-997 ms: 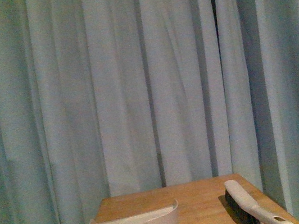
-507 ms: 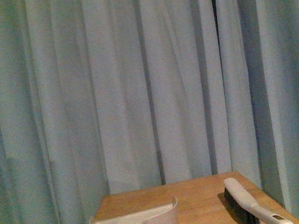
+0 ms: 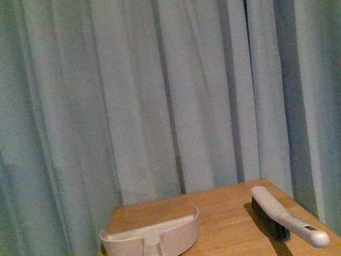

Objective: Clean up trash

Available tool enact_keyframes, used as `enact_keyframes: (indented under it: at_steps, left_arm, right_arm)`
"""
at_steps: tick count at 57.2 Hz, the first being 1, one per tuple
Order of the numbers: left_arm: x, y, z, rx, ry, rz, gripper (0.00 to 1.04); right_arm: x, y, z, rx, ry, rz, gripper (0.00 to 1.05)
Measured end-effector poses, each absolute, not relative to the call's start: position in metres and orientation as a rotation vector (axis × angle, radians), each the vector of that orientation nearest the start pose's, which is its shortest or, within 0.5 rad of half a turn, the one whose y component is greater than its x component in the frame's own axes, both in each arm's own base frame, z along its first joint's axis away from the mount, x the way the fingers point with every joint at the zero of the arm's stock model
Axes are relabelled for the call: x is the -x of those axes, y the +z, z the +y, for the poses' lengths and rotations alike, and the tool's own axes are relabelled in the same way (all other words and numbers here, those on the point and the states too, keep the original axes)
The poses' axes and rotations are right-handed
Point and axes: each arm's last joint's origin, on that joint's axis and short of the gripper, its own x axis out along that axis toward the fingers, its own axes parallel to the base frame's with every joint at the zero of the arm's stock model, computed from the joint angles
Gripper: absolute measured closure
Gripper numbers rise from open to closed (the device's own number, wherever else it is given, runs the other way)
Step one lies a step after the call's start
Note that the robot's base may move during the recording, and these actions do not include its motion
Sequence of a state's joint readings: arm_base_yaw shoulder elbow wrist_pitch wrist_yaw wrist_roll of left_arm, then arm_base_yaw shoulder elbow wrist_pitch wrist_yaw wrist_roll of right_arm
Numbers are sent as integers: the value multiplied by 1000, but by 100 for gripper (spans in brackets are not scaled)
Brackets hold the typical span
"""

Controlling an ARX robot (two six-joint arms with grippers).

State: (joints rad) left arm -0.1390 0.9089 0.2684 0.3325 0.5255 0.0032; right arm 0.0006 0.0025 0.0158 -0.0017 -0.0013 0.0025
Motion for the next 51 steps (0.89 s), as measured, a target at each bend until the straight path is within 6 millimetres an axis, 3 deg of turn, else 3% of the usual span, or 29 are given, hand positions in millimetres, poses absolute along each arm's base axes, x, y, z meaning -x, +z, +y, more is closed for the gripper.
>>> enact_keyframes:
  at_steps: [19, 28, 37, 51]
  left_arm:
    - [-244, 221, -93, -98, -709, 296, 8]
    - [-286, 239, -118, -186, -636, 302, 8]
    - [-318, 235, -134, -275, -573, 355, 8]
    - [-335, 227, -156, -455, -557, 486, 8]
  right_arm:
    - [-97, 169, 0, -2, 2, -12, 7]
    - [-97, 169, 0, -2, 2, -12, 7]
    - [-97, 169, 0, -2, 2, -12, 7]
    - [-97, 169, 0, -2, 2, -12, 7]
